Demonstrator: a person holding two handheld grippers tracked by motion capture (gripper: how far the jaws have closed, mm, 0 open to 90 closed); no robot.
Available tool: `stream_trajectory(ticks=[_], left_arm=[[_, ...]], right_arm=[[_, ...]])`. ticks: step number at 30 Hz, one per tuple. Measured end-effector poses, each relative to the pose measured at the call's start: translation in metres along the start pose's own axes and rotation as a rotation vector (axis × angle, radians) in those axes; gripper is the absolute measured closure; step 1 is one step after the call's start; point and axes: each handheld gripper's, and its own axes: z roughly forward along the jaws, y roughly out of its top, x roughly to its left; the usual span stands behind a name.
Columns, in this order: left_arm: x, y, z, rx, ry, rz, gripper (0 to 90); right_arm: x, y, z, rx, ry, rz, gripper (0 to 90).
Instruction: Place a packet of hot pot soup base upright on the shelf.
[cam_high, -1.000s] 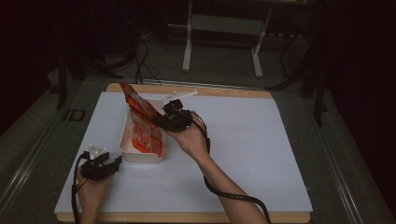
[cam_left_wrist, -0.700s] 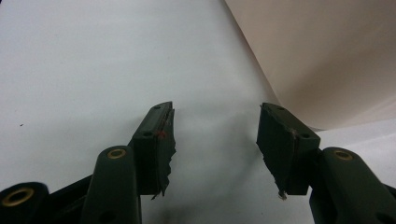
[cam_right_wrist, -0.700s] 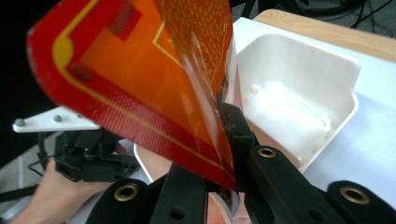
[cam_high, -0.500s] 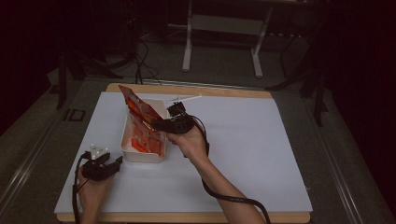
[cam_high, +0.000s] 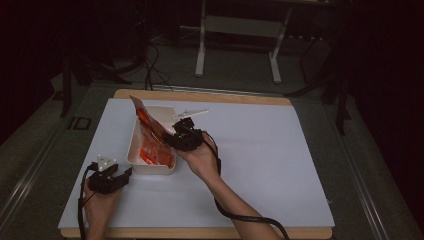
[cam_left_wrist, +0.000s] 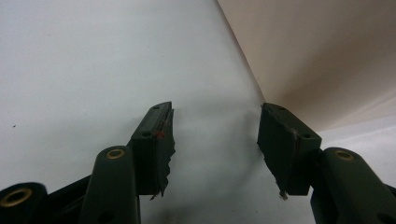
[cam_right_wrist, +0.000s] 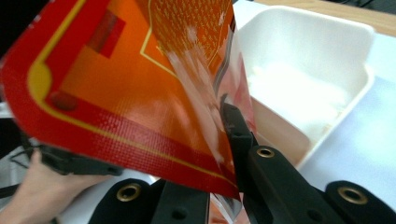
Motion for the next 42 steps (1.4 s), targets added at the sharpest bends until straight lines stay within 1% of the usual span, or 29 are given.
stream_trajectory(ticks=[1,2,3,6,11,13,14,15,17,19,21,24,27,30,34,42], left_arm=[[0.000,0.000,0.000,0.000,0.001,0.000,45.7],[0.000,0.000,0.000,0.000,0.000,-0.001,45.7],[0.000,0.000,0.000,0.002,0.001,0.000,45.7],[0.000,0.000,0.000,0.004,0.002,0.000,45.7],[0.000,0.000,0.000,0.004,0.004,0.000,45.7],[0.000,0.000,0.000,0.005,0.003,-0.001,45.7],[0.000,0.000,0.000,0.005,0.003,-0.001,45.7],[0.000,0.000,0.000,0.005,0.003,-0.003,45.7],[0.001,0.000,0.000,0.005,0.001,-0.005,45.7],[0.001,0.000,0.000,0.005,0.000,-0.009,45.7],[0.001,0.000,0.000,0.004,0.000,-0.013,45.7],[0.001,0.000,0.000,0.004,0.002,-0.018,45.7],[0.001,0.000,0.000,0.003,0.003,-0.018,45.7],[0.002,0.000,0.000,0.001,0.004,-0.019,45.7],[0.001,0.000,0.000,-0.001,0.007,-0.019,45.7],[0.002,0.001,-0.001,-0.006,0.006,-0.023,45.7]], right_arm=[[-0.001,-0.001,0.000,-0.002,-0.001,0.009,89.8],[-0.004,-0.003,0.000,-0.006,0.012,0.034,89.9],[-0.007,-0.004,0.000,-0.005,0.026,0.048,89.9],[-0.008,-0.005,0.000,-0.001,0.035,0.056,89.9],[0.000,-0.004,0.003,0.031,0.021,0.008,89.9],[0.001,-0.003,0.003,0.037,0.022,0.005,89.5],[0.000,-0.002,0.003,0.037,0.026,0.017,88.7],[-0.001,0.000,0.002,0.037,0.034,0.022,87.3],[-0.003,0.002,0.001,0.036,0.044,0.007,78.4],[-0.005,0.004,0.000,0.043,0.047,0.002,71.7],[-0.004,0.006,0.000,0.056,0.032,-0.025,69.5],[0.000,0.006,-0.001,0.070,0.006,-0.079,64.5],[0.002,0.006,-0.002,0.079,-0.003,-0.106,60.7],[0.002,0.006,-0.005,0.079,0.002,-0.111,57.8],[0.001,0.007,-0.009,0.073,-0.003,-0.118,55.2],[-0.004,0.009,-0.024,0.053,0.010,-0.114,53.9]])
